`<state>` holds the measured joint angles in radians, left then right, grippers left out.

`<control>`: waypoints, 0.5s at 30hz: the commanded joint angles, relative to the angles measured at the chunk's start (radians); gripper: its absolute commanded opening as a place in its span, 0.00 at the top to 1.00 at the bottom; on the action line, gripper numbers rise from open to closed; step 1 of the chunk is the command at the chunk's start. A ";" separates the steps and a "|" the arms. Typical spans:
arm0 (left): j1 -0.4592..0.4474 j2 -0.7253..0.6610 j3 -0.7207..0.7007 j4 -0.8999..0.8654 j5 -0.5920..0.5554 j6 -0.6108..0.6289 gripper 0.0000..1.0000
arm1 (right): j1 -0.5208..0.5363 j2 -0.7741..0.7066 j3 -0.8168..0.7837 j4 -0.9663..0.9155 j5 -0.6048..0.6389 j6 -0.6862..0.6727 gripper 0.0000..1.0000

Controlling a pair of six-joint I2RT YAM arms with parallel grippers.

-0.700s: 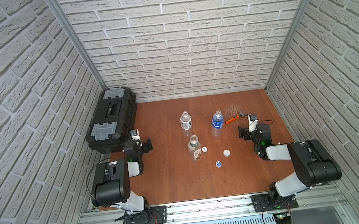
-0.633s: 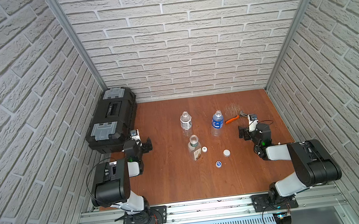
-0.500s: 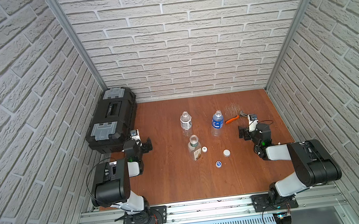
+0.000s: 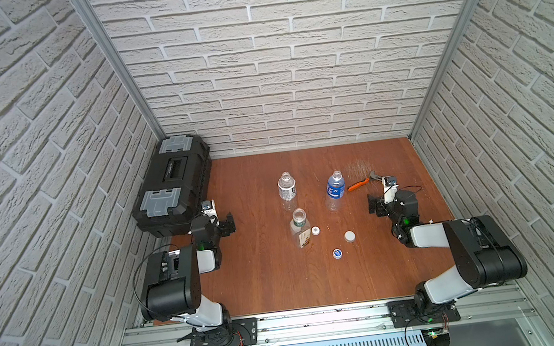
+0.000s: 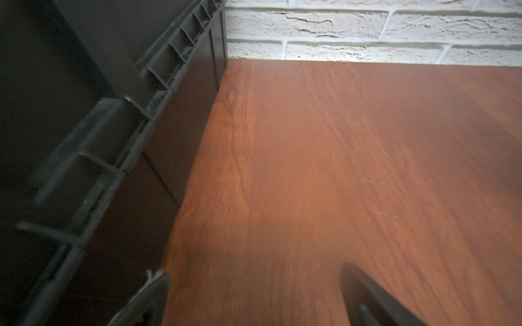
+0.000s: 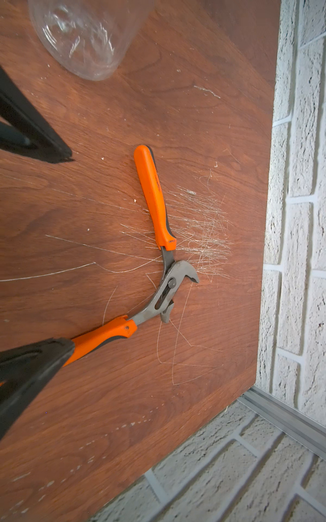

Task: Screw on the bottle caps
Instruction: Pick up the plastic bottle at the center of the board.

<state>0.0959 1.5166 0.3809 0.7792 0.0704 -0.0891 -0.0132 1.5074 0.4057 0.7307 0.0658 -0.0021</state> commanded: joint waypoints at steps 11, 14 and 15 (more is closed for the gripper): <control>-0.301 -0.470 0.004 -0.183 -0.019 0.017 0.02 | 0.122 -0.539 0.356 -0.912 -0.021 0.010 0.00; -0.438 -0.533 -0.010 -0.204 -0.035 0.022 0.02 | 0.212 -0.549 0.512 -1.129 -0.031 0.041 0.00; -0.475 -0.555 -0.018 -0.216 -0.038 0.031 0.02 | 0.251 -0.535 0.562 -1.192 -0.028 0.033 0.00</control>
<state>-0.3046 1.0103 0.3779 0.5842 0.0494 -0.0635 0.1680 0.9600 0.8799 -0.1619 0.0502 0.0113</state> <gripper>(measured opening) 0.983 0.999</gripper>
